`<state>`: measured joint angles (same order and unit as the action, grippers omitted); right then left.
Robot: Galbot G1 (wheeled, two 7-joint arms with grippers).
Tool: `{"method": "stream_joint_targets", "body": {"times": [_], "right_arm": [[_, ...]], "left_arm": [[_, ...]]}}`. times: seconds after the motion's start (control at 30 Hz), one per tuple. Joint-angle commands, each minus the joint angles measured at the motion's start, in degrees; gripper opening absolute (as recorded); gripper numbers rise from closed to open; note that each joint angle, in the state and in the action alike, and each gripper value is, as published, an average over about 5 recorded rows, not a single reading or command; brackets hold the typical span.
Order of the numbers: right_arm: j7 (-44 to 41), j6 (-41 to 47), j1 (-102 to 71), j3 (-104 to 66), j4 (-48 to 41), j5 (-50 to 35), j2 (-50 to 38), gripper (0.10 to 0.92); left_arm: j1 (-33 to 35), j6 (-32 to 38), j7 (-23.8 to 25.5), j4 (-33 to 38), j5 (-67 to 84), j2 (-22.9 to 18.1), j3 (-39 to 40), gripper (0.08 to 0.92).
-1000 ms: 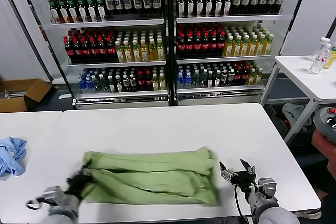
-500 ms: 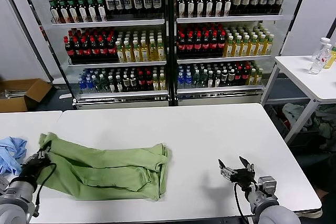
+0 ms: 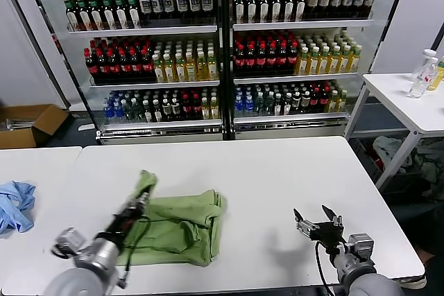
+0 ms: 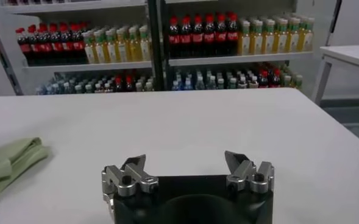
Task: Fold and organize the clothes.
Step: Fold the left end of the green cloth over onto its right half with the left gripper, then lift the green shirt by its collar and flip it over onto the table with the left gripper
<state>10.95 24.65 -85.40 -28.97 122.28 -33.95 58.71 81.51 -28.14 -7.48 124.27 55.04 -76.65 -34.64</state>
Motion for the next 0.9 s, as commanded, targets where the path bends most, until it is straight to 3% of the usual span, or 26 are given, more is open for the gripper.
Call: {"method": "stream_joint_targets", "body": {"times": [0.03,0.17,0.4,0.6,0.73,0.9], "right_arm": [[-0.05,-0.03,-0.68,-1.21,0.49,-0.07,0.10,0.823],[-0.03,0.01,-0.90,-1.46,0.53,-0.12,0.14,0.823],[0.01,0.09,-0.54,-1.26,0.35,-0.17,0.14,0.823],[-0.01,0.10,0.30,-0.53,-0.02,-0.14,0.63,0.823],[-0.04,-0.02,1.16,0.11,-0.85,-0.09,1.01,0.823],[-0.02,-0.01,2.22,1.04,-1.04,-0.12,0.77,0.823]], "left_arm": [[-5.80,0.92,-1.50,-9.29,-12.26,-2.98,18.31,0.094],[-6.26,1.39,-0.46,-9.66,-15.37,-3.06,20.30,0.128],[-3.98,1.03,2.17,-3.62,-13.14,-5.06,19.51,0.313],[0.94,4.08,1.11,0.12,-14.57,-3.27,9.68,0.487],[2.40,8.44,-1.29,-3.88,-23.79,-0.50,0.69,0.608],[2.09,7.21,-1.27,-9.93,-21.94,2.54,-7.26,0.745]]}}
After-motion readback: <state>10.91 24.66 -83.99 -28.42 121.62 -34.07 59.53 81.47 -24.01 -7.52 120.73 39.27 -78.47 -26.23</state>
